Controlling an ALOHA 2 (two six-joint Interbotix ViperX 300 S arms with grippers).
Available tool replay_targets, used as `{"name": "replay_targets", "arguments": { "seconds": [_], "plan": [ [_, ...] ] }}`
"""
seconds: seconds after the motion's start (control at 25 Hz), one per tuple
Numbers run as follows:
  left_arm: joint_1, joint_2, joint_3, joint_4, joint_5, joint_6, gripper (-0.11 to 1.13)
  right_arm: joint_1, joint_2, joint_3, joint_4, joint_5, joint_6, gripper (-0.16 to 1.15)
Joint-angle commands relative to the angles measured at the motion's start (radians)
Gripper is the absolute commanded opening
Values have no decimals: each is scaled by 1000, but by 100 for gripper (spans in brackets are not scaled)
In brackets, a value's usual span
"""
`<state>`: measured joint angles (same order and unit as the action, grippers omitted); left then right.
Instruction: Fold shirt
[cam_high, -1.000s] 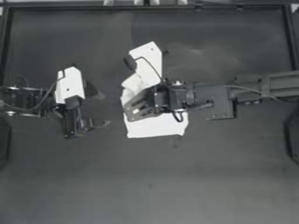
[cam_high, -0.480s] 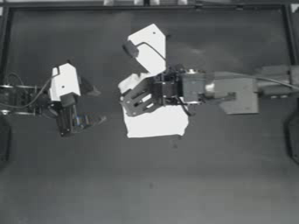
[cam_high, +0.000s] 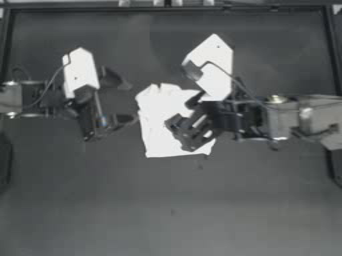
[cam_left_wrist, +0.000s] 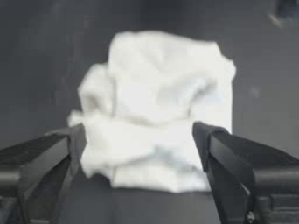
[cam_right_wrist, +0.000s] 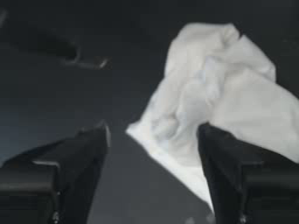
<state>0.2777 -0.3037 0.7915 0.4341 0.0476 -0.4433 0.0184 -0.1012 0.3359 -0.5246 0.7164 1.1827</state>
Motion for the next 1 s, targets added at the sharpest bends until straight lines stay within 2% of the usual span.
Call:
{"name": "replay_targets", "arguments": {
  "seconds": [0.04,0.2,0.4,0.64,1.0],
  "plan": [
    [0,48,-83,0,-3,2,101,3,-100,103,-49,-140,14,91],
    [11,143,-150,5,-3,6,101,-26,-161,253,-103,-313,49,91],
    [38,242,-225,21,-38,8,101,-61,-195,376,-150,-428,78,91],
    [66,330,-296,40,-61,8,101,-112,-196,433,-229,-502,81,91],
    [81,417,-316,51,-74,6,101,-202,-114,477,-227,-649,86,91]
  ]
}}
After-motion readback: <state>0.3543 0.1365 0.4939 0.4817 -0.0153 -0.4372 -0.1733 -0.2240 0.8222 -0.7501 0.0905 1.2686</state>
